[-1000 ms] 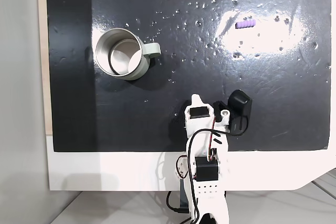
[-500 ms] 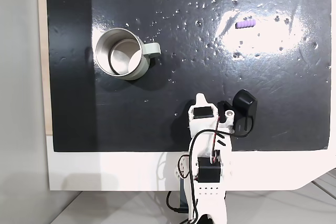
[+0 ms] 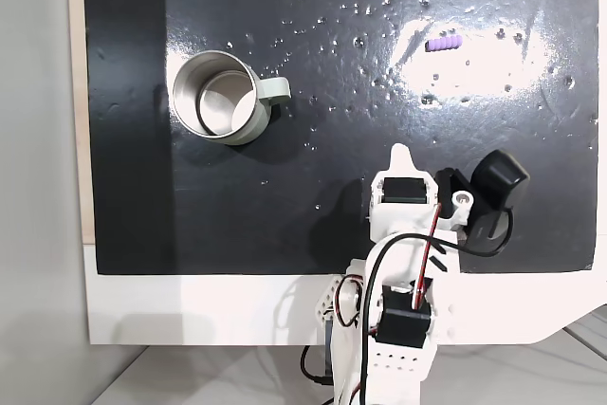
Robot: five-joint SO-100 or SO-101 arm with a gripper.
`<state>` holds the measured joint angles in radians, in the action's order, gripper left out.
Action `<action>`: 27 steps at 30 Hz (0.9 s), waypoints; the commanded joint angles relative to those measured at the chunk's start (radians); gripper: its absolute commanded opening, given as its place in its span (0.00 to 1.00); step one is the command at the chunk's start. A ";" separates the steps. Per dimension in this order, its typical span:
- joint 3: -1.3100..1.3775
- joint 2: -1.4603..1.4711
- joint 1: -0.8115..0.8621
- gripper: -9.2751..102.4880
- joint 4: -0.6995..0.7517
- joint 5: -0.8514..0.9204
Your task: Grasp a pengrip and put it in the cup.
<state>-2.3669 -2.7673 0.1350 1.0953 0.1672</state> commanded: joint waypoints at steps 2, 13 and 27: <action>0.215 0.202 0.040 0.09 -0.038 0.066; 0.680 0.724 0.100 0.11 0.074 0.074; 1.210 1.276 0.161 0.13 0.232 -0.005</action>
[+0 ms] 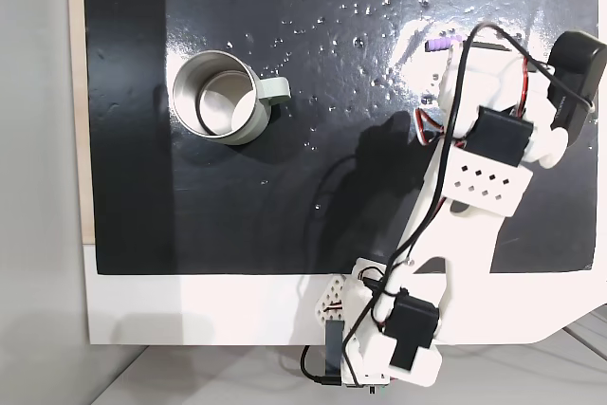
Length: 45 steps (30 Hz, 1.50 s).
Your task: Grasp a pengrip and put it in the cup.
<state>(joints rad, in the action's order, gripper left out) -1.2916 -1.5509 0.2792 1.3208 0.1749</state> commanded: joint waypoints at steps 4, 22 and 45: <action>0.241 0.186 0.012 0.18 0.005 -0.012; 0.308 0.479 -0.038 0.30 -0.123 0.089; 0.345 0.673 0.012 0.29 -0.192 0.227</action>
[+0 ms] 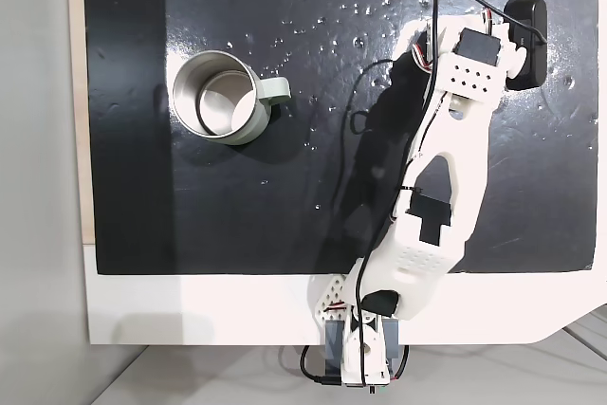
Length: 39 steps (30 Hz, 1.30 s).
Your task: Grasp a pengrip and put it in the cup.
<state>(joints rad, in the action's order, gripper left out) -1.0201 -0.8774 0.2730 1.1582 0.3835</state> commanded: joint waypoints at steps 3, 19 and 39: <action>0.078 0.020 0.028 0.26 -0.029 0.026; 0.141 0.071 0.067 0.12 0.020 0.029; 0.015 -0.479 -0.164 0.10 0.216 -0.218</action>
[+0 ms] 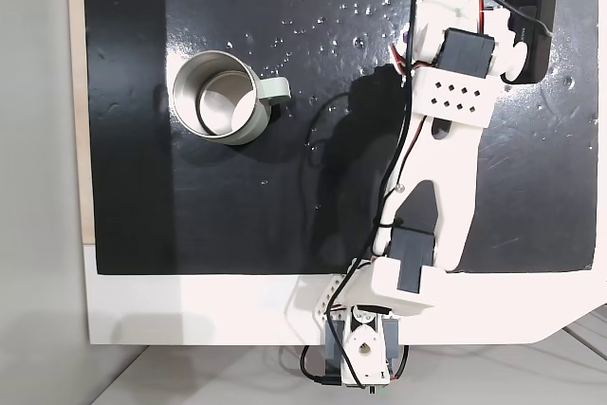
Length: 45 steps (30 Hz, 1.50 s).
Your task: Grasp a pengrip and put it in the cup.
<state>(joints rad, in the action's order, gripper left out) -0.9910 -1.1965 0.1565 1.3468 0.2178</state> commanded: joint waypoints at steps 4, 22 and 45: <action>-0.017 -0.285 -0.155 0.10 0.084 -0.143; 0.014 -0.457 -0.595 0.08 0.101 -0.305; 0.130 -0.221 -0.709 0.12 0.236 -0.342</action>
<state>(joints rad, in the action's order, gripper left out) -0.9311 -1.4082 -0.5430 1.5723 -0.1089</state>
